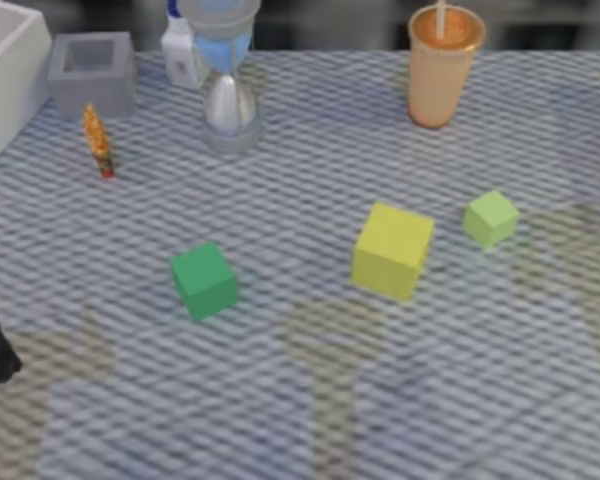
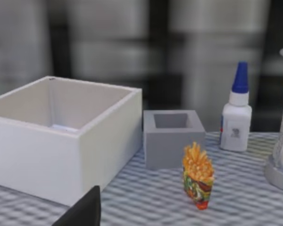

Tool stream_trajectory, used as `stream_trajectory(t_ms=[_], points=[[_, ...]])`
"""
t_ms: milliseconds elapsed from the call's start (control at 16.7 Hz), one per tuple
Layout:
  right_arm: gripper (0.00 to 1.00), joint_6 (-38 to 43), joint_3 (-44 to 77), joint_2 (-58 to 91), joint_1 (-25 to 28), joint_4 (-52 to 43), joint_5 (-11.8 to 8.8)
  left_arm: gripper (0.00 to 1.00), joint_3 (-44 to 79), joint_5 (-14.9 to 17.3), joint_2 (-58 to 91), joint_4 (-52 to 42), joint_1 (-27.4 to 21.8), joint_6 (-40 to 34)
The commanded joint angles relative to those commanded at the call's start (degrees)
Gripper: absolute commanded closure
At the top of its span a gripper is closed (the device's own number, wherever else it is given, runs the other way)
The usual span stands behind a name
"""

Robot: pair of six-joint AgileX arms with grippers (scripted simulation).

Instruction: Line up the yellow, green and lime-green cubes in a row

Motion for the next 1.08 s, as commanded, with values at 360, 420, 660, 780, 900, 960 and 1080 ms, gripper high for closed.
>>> stream_trajectory(t_ms=[360, 420, 660, 780, 900, 960, 1080], points=[[0.0, -4.4, 32.7, 40.7, 4.1, -21.0, 0.1, 0.0, 0.0, 0.0, 0.0, 0.0, 0.0, 0.0], [0.0, -5.1, 37.5, 46.4, 4.7, -24.1, 0.1, 0.0, 0.0, 0.0, 0.0, 0.0, 0.0, 0.0], [0.0, -7.5, 55.3, 66.1, 6.9, -34.9, 0.1, 0.0, 0.0, 0.0, 0.0, 0.0, 0.0, 0.0], [0.0, -8.4, 62.8, 74.1, 7.8, -38.9, 0.2, 0.0, 0.0, 0.0, 0.0, 0.0, 0.0, 0.0], [0.0, -9.1, 68.4, 80.1, 8.5, -41.9, 0.2, 0.0, 0.0, 0.0, 0.0, 0.0, 0.0, 0.0], [0.0, -9.4, 70.5, 82.2, 8.7, -42.9, 0.3, 0.0, 0.0, 0.0, 0.0, 0.0, 0.0, 0.0], [0.0, -9.7, 73.1, 84.6, 9.0, -44.2, 0.3, 0.0, 0.0, 0.0, 0.0, 0.0, 0.0, 0.0]])
